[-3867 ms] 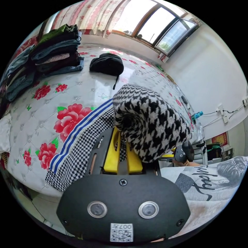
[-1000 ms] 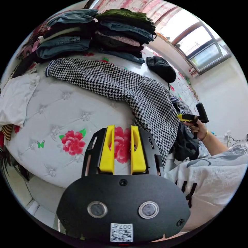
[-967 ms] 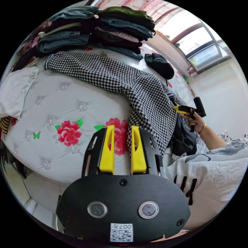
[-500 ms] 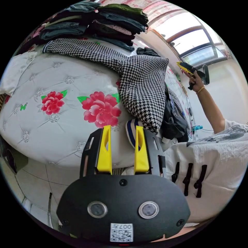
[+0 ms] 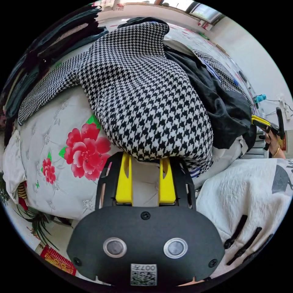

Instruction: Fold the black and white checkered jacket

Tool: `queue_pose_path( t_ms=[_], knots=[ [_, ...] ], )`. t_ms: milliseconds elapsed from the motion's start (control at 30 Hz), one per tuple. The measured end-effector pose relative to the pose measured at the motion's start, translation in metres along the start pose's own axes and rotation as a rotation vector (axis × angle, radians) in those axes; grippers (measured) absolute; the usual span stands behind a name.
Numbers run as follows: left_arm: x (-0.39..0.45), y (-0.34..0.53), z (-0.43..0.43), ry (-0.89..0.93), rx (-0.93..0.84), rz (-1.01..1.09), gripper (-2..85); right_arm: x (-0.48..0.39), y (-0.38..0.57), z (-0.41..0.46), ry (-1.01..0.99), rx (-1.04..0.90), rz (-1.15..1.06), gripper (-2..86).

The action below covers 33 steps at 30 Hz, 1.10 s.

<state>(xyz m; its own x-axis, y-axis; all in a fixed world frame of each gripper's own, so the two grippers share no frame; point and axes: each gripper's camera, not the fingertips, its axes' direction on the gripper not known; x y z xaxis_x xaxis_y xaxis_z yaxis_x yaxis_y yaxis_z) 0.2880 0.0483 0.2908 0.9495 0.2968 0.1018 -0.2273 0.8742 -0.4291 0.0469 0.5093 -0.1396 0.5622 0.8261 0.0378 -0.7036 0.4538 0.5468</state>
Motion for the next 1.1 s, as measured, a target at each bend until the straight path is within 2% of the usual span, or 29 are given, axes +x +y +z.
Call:
queue_pose_path(
  t_ms=[67, 133, 167, 300, 400, 500, 567, 667, 733, 867, 967, 1100],
  knots=[
    [0.010, -0.005, -0.001, 0.039, 0.015, 0.029, 0.5, -0.004, 0.005, 0.046, -0.002, -0.128, -0.021, 6.3],
    [0.010, 0.003, -0.001, 0.078, -0.038, 0.006, -0.3, -0.012, 0.017, 0.040, 0.005, -0.034, -0.075, 4.7],
    [0.008, 0.009, -0.005, 0.085, -0.037, -0.003, -0.4, -0.014, 0.018, 0.039, 0.006, -0.066, -0.105, 3.7],
    [-0.020, 0.097, -0.052, 0.096, 0.005, -0.123, -0.6, -0.012, 0.036, 0.016, 0.127, -0.156, -0.200, 1.7],
    [-0.055, 0.170, -0.073, 0.087, 0.018, -0.332, -0.7, 0.002, 0.052, -0.025, 0.123, -0.088, -0.148, 0.8],
    [-0.059, 0.214, -0.106, 0.067, 0.113, -0.465, -0.8, 0.006, 0.059, -0.084, 0.069, 0.118, -0.012, 0.1],
    [-0.039, 0.212, -0.130, 0.055, 0.193, -0.439, -0.9, -0.013, 0.061, -0.126, -0.008, 0.318, -0.006, -0.1],
    [0.016, 0.171, -0.160, 0.108, 0.314, -0.281, -1.0, -0.053, 0.045, -0.147, -0.156, 0.444, -0.017, -0.2],
    [0.070, 0.125, -0.175, 0.195, 0.365, -0.086, -1.0, -0.089, 0.025, -0.142, -0.285, 0.402, -0.105, -0.2],
    [0.144, 0.078, -0.188, 0.241, 0.397, 0.134, -1.0, -0.190, 0.000, -0.136, -0.500, 0.273, -0.361, 0.6],
    [0.186, 0.059, -0.191, 0.193, 0.381, 0.221, -1.0, -0.246, -0.009, -0.143, -0.488, 0.155, -0.458, 1.2],
    [0.214, 0.053, -0.187, 0.179, 0.350, 0.250, -0.9, -0.277, -0.003, -0.161, -0.467, 0.167, -0.494, 1.5]
  ],
)
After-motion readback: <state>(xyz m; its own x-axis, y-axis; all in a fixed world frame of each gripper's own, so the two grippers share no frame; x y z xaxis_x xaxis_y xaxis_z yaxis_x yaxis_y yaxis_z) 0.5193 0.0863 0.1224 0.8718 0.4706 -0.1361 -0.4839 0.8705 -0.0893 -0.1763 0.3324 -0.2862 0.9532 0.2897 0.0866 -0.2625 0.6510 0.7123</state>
